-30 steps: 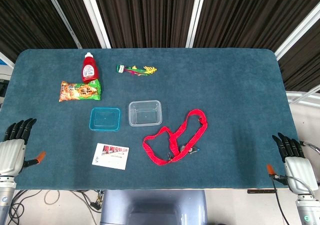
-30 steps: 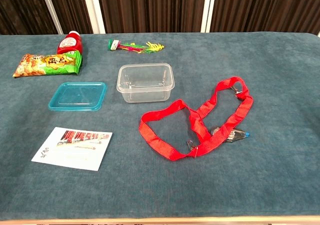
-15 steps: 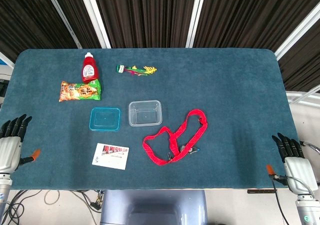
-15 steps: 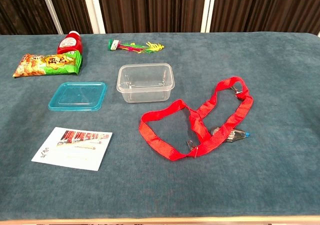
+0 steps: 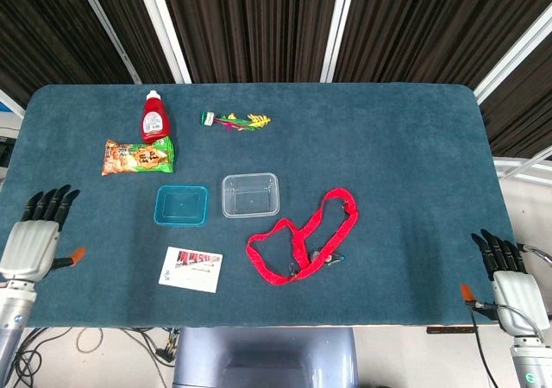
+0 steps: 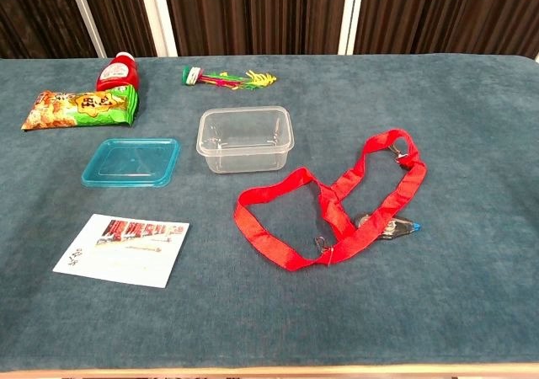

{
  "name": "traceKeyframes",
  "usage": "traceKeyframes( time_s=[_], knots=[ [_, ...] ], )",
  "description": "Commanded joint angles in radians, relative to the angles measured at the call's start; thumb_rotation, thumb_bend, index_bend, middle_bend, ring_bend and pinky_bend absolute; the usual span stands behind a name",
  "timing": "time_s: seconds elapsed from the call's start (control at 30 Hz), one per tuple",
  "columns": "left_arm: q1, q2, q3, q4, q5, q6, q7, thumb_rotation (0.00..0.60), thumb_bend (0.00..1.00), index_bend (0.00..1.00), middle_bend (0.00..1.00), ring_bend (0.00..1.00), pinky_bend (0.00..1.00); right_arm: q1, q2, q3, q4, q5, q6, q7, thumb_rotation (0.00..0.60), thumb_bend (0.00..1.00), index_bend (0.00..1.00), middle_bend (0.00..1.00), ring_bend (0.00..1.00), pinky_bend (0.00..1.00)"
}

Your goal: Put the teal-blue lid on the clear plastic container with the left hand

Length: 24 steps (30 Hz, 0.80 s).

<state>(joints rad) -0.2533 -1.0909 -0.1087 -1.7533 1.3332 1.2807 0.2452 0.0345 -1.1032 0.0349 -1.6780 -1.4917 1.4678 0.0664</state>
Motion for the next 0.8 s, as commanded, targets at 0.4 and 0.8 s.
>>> traceKeyframes(
  time_s=[0.4,0.8],
  knots=[
    [-0.306,-0.159,-0.112,0.138,-0.299,-0.348,0.233,0.600,0.16,0.00,0.01,0.00,0.00,-0.003,0.006,0.008,-0.025,0.034,-0.014,0.017,0.600,0.39,0.06,0.04,0.02,0.00],
    [-0.459,-0.276,-0.085,0.298,-0.466,-0.491,0.288,0.600,0.14,0.00,0.02,0.00,0.00,-0.004,0.007,0.018,-0.009,0.044,-0.009,0.002,0.600,0.39,0.06,0.04,0.02,0.00]
  ],
)
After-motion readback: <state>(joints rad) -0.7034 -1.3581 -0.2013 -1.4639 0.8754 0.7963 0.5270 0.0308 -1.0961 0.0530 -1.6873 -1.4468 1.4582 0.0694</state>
